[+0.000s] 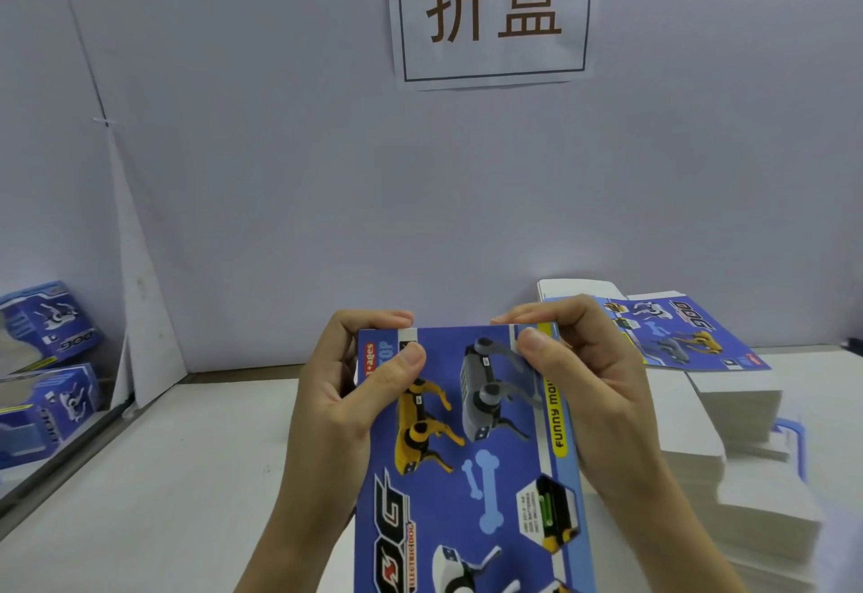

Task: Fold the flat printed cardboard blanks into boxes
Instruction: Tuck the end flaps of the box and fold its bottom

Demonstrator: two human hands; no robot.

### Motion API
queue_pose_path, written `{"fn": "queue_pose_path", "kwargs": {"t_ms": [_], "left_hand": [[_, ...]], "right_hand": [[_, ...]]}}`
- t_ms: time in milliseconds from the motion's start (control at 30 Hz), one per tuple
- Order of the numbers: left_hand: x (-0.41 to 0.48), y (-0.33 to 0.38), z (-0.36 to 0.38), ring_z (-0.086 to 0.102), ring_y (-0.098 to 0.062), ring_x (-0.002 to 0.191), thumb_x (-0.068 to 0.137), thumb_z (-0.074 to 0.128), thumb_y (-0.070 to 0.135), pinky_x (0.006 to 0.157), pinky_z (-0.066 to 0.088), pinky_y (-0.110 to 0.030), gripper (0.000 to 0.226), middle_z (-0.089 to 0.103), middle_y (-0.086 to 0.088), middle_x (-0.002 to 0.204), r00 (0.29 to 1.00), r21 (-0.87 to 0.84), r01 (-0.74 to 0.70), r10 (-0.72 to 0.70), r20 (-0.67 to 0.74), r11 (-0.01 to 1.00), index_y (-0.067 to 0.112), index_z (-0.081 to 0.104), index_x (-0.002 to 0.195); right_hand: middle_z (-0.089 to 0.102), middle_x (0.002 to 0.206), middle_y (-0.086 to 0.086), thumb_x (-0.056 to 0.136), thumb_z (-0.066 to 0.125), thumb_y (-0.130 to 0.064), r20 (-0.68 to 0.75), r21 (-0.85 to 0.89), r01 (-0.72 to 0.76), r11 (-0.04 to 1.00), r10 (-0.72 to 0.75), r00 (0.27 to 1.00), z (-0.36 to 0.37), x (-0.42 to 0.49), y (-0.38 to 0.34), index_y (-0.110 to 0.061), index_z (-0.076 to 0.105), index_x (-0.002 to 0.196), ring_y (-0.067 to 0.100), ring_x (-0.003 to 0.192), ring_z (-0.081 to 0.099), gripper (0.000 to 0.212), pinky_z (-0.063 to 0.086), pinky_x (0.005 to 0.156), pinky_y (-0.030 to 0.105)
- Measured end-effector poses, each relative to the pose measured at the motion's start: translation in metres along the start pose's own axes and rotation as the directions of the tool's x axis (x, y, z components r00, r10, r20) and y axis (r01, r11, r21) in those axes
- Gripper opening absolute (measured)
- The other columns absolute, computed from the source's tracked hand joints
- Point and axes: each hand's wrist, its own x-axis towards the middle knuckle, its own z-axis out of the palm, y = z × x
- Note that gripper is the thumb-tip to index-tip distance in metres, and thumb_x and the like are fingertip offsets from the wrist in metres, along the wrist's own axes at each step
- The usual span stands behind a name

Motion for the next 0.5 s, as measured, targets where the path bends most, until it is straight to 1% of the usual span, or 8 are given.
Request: {"fn": "queue_pose_path", "kwargs": {"t_ms": [100,167,233,300,333,400,433,500], "left_hand": [[-0.0005,-0.0014,0.0006,0.071,-0.026,0.067,0.067,0.076,0.024,0.050,0.056,-0.029,0.025,0.070,-0.009,0.083,1.000,-0.008,0.005,-0.005,0.002,1.000,0.022,0.065,0.090],[-0.0001,-0.0039,0.0010,0.071,-0.027,0.068,0.070,0.080,0.020,0.050,0.056,-0.029,0.025,0.070,-0.010,0.084,1.000,-0.006,0.004,-0.004,0.004,1.000,0.023,0.065,0.090],[0.0007,-0.0074,-0.0005,0.071,-0.027,0.069,0.070,0.070,0.023,0.050,0.056,-0.028,0.019,0.071,-0.009,0.086,1.000,-0.017,0.004,-0.004,0.010,1.000,0.024,0.065,0.089],[0.0010,-0.0070,-0.0012,0.072,-0.027,0.073,0.069,0.069,0.023,0.051,0.056,-0.028,0.016,0.072,-0.004,0.092,1.000,-0.018,-0.008,0.008,0.012,1.000,0.025,0.065,0.085],[0.0012,-0.0066,-0.0014,0.072,-0.026,0.074,0.069,0.070,0.021,0.052,0.057,-0.028,0.015,0.072,0.001,0.095,1.000,-0.014,-0.019,0.019,0.014,1.000,0.026,0.065,0.082],[0.0009,-0.0051,-0.0015,0.072,-0.023,0.073,0.065,0.080,0.014,0.051,0.056,-0.027,0.024,0.072,0.006,0.096,0.999,-0.006,-0.033,0.034,0.031,0.999,0.028,0.065,0.079],[0.0008,-0.0041,-0.0017,0.072,-0.022,0.072,0.063,0.080,0.016,0.050,0.056,-0.026,0.024,0.072,0.007,0.095,0.999,-0.013,-0.035,0.035,0.029,0.999,0.027,0.065,0.078],[0.0017,-0.0048,-0.0030,0.072,-0.022,0.069,0.063,0.074,0.023,0.049,0.056,-0.027,0.018,0.072,0.006,0.091,1.000,-0.043,-0.016,0.017,0.018,0.999,0.027,0.066,0.078]], "right_hand": [[0.071,0.091,0.003,0.078,0.061,-0.036,0.005,0.013,0.000,1.000,0.000,1.000,-0.0022,0.0005,0.0004,-0.031,0.067,0.082,0.032,0.082,0.068,0.008,0.058,0.063,0.031],[0.071,0.089,0.000,0.080,0.063,-0.029,0.029,0.026,-0.005,1.000,0.004,1.000,-0.0047,0.0010,0.0008,-0.028,0.067,0.082,0.022,0.081,0.070,0.004,0.057,0.060,0.028],[0.071,0.089,0.000,0.082,0.062,-0.019,0.037,0.037,-0.001,0.999,-0.001,0.999,-0.0075,0.0013,0.0029,-0.027,0.066,0.080,0.018,0.081,0.070,0.010,0.057,0.060,0.027],[0.071,0.089,-0.001,0.081,0.059,-0.015,0.040,0.042,-0.010,0.999,0.008,0.999,-0.0080,0.0015,0.0029,-0.025,0.065,0.077,0.016,0.080,0.069,0.012,0.057,0.060,0.027],[0.071,0.088,-0.002,0.080,0.062,-0.015,0.046,0.060,-0.013,0.998,0.011,0.999,-0.0084,0.0021,0.0027,-0.024,0.065,0.076,0.015,0.080,0.069,0.010,0.057,0.061,0.027],[0.070,0.088,-0.002,0.075,0.068,-0.022,0.063,0.062,-0.008,0.998,0.004,0.998,-0.0077,0.0022,0.0028,-0.025,0.064,0.073,0.014,0.081,0.068,0.005,0.057,0.064,0.030],[0.070,0.089,-0.001,0.073,0.067,-0.026,0.062,0.059,-0.005,0.998,0.002,0.998,-0.0061,0.0027,0.0014,-0.026,0.064,0.073,0.014,0.082,0.067,0.003,0.057,0.066,0.031],[0.071,0.092,0.000,0.077,0.066,-0.027,0.048,0.054,0.018,0.998,-0.021,0.999,-0.0071,0.0029,0.0044,-0.026,0.066,0.076,0.014,0.086,0.067,0.001,0.057,0.068,0.029]]}}
